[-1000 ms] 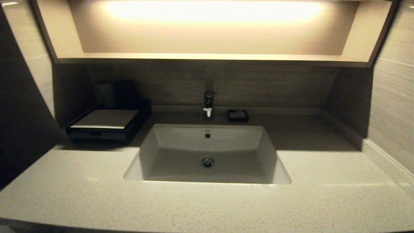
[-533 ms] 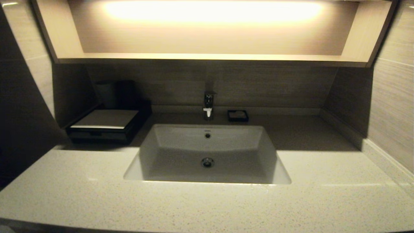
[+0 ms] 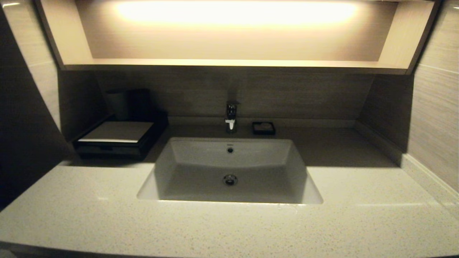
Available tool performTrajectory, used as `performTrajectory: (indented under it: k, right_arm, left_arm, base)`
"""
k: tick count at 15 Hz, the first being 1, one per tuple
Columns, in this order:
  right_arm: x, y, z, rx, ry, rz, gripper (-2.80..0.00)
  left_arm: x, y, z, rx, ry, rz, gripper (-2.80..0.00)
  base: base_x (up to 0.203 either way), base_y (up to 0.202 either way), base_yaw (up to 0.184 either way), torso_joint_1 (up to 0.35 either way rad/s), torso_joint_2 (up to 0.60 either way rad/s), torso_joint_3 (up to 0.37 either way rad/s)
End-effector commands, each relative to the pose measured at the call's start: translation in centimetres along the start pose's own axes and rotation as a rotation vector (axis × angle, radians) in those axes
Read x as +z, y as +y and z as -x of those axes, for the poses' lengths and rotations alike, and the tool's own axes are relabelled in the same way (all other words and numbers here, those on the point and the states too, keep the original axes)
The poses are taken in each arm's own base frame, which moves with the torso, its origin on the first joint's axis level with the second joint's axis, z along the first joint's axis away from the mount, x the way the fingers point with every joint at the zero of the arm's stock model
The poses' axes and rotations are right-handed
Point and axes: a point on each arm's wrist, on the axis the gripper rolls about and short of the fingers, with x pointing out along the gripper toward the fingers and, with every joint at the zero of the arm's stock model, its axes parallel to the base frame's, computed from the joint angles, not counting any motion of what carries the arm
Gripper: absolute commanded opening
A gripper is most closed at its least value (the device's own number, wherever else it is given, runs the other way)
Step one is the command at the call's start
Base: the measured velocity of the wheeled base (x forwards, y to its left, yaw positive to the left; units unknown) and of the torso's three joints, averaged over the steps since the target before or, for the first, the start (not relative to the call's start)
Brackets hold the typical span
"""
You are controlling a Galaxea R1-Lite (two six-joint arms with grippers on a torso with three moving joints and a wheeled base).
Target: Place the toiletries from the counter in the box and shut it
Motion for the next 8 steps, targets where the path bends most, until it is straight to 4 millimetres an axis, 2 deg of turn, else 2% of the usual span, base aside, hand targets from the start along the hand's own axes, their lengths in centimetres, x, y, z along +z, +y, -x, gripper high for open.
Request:
performTrajectory:
  k: [1,5,8]
  right_arm:
    - [0.0,0.0,0.0,0.001,0.002,0.001,-2.8]
    - [0.0,0.0,0.0,0.001,0.002,0.001,-2.8]
    - [0.0,0.0,0.0,0.001,0.001,0.001,-2.8]
  left_arm:
    - [-1.7,-0.3,0.4,-0.001,0.016,0.002,-2.8]
    - [-4.2,-0.6,1.0,0.004,0.028,0.007,-2.8]
    - [-4.8,-0.7,0.9,-0.006,0.052,0.028,-2.8]
  base:
    - [0.0,0.0,0.0,0.0,0.0,0.0]
    - [0.0,0.0,0.0,0.0,0.0,0.0]
    - [0.0,0.0,0.0,0.0,0.0,0.0]
